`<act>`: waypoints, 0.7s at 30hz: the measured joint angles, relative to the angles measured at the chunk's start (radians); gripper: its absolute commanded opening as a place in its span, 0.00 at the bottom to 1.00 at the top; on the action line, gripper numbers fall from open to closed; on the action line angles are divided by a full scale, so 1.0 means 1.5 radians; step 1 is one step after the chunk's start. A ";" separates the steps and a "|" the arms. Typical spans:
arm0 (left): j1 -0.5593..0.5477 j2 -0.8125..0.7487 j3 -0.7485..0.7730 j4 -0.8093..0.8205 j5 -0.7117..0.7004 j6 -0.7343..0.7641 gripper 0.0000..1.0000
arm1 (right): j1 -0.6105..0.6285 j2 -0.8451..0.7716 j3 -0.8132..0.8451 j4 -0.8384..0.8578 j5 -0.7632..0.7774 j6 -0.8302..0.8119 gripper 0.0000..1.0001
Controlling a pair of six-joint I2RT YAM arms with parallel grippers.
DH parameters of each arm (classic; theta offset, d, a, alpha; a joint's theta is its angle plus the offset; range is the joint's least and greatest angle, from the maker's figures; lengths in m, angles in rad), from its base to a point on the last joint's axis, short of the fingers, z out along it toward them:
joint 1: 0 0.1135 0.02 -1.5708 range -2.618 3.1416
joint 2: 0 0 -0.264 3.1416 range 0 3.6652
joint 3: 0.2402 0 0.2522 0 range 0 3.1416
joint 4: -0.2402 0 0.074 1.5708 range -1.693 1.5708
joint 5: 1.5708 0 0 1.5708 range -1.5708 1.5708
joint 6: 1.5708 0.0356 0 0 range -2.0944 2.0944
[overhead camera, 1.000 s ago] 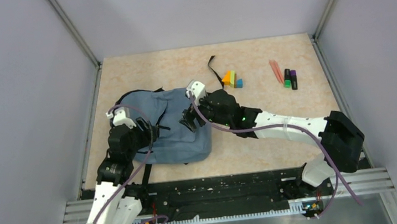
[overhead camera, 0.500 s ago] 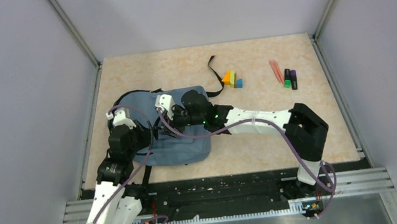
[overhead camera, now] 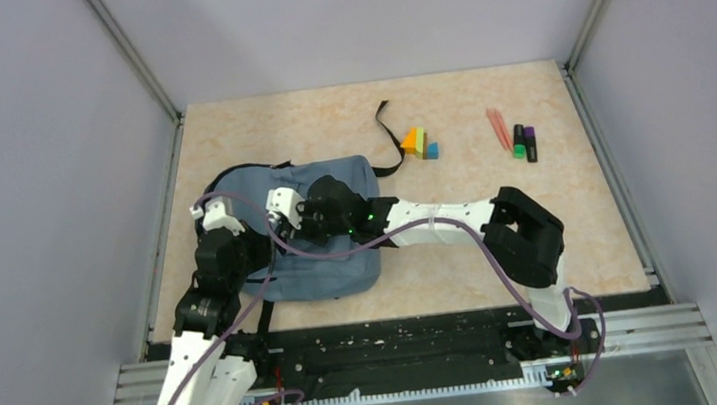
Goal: Pack the student bag
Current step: Unzip the student bag at the center of the board.
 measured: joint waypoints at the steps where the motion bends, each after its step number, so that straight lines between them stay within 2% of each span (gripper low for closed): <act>1: 0.000 0.000 0.000 0.000 0.000 0.000 0.01 | 0.003 0.001 0.000 0.000 0.010 -0.003 0.08; 4: 0.000 0.000 0.000 -0.001 -0.003 -0.002 0.00 | 0.008 0.001 0.000 0.004 0.031 -0.008 0.00; 8: 0.000 -0.001 0.000 -0.001 -0.004 -0.004 0.02 | 0.009 0.001 0.000 0.014 0.043 -0.007 0.00; 14: 0.000 -0.022 -0.003 0.000 -0.005 -0.009 0.47 | 0.010 0.001 -0.001 0.042 0.075 0.005 0.00; 16: 0.000 -0.034 -0.013 0.005 -0.008 -0.007 0.54 | 0.010 0.000 -0.001 0.051 0.086 0.006 0.00; 19: 0.000 -0.050 -0.046 0.026 -0.018 -0.011 0.57 | 0.011 -0.002 -0.001 0.056 0.105 0.004 0.00; 21: 0.000 -0.046 -0.067 0.043 -0.017 -0.013 0.50 | 0.012 -0.004 -0.001 0.063 0.116 0.002 0.00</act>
